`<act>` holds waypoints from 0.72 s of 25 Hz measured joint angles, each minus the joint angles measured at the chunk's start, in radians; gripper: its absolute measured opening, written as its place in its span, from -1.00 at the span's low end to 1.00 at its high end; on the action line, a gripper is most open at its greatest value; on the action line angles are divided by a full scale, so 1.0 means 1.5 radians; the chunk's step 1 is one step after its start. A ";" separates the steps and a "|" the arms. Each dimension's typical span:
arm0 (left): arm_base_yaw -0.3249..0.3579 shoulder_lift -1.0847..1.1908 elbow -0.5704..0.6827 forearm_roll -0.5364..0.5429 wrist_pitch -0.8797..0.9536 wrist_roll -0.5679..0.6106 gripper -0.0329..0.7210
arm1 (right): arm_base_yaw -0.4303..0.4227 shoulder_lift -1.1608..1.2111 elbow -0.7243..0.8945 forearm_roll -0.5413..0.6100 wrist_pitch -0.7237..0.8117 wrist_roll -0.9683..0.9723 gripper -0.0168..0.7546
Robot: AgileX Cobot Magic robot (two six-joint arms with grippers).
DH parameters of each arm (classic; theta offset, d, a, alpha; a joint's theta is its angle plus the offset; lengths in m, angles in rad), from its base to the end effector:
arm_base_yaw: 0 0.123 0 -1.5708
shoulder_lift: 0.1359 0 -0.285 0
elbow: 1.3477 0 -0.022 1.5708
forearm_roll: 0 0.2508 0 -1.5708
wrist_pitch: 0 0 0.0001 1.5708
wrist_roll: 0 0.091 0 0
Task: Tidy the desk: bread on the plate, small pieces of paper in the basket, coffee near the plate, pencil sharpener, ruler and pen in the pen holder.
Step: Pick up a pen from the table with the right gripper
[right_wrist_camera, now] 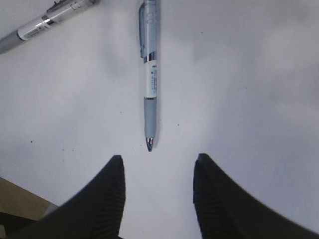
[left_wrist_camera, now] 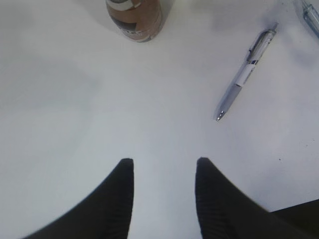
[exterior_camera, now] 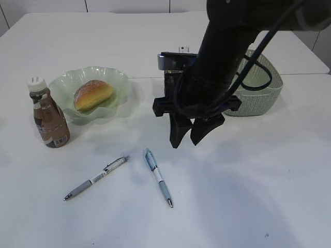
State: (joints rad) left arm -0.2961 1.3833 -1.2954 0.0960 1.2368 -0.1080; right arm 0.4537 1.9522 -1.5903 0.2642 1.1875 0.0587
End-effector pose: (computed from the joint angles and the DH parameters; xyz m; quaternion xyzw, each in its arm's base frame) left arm 0.2566 -0.0697 0.3438 0.1005 0.9799 0.0131 0.1718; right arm 0.3488 0.1946 0.2362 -0.1525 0.9789 0.1342 0.0205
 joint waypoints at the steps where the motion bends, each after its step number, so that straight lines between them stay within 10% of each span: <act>1: 0.000 0.000 0.000 0.000 0.000 0.000 -0.16 | 0.002 0.000 0.000 0.000 0.000 0.001 0.01; 18: 0.000 0.000 0.000 0.000 0.000 0.000 -0.16 | 0.017 0.101 -0.008 -0.032 -0.098 0.015 0.18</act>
State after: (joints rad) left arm -0.2961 1.3833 -1.2954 0.0960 1.2368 -0.1080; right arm 0.4793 2.1040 -1.6019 0.2157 1.0406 0.0812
